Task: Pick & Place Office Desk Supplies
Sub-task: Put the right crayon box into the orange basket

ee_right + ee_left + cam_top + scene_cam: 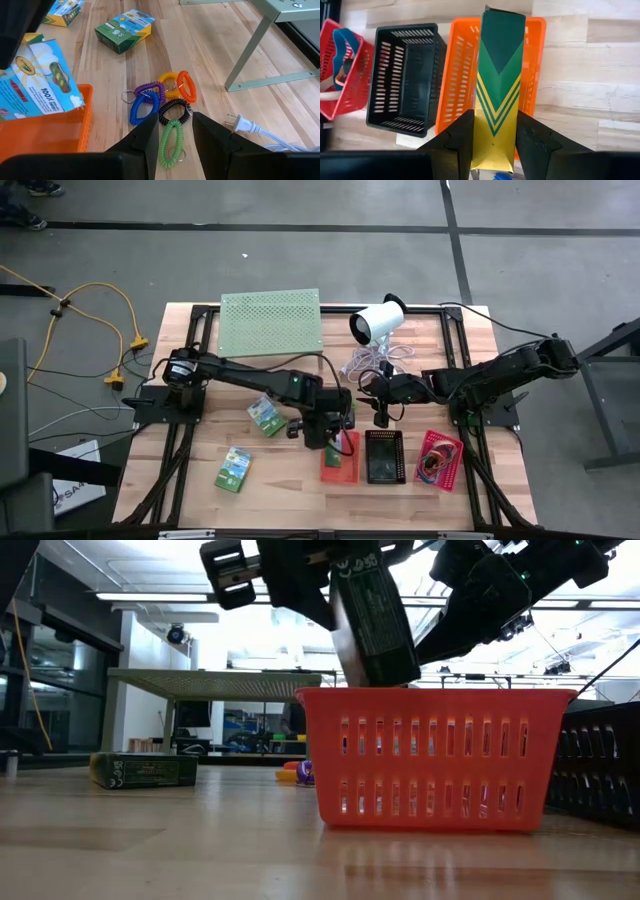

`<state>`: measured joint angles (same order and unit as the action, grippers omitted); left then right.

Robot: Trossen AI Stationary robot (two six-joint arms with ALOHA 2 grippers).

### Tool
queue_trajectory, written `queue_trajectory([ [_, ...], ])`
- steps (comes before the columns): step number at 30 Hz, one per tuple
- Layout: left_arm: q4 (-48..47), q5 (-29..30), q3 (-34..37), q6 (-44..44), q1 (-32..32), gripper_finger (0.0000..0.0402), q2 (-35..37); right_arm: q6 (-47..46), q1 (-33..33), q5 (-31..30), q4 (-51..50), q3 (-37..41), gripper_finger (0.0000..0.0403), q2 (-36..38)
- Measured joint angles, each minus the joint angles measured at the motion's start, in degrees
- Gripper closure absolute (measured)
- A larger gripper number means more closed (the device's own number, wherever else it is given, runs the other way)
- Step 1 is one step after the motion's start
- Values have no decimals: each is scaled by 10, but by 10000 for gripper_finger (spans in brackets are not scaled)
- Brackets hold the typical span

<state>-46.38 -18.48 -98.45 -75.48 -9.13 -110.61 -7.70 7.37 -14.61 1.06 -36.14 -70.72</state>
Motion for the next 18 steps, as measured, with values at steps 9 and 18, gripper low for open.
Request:
queue_trajectory([
  [9,-23,2,-35,-8,-5,283,-46,0,0,0,0,0,295,0],
  [18,-36,0,-39,17,-5,283,-57,0,0,0,0,0,295,0],
])
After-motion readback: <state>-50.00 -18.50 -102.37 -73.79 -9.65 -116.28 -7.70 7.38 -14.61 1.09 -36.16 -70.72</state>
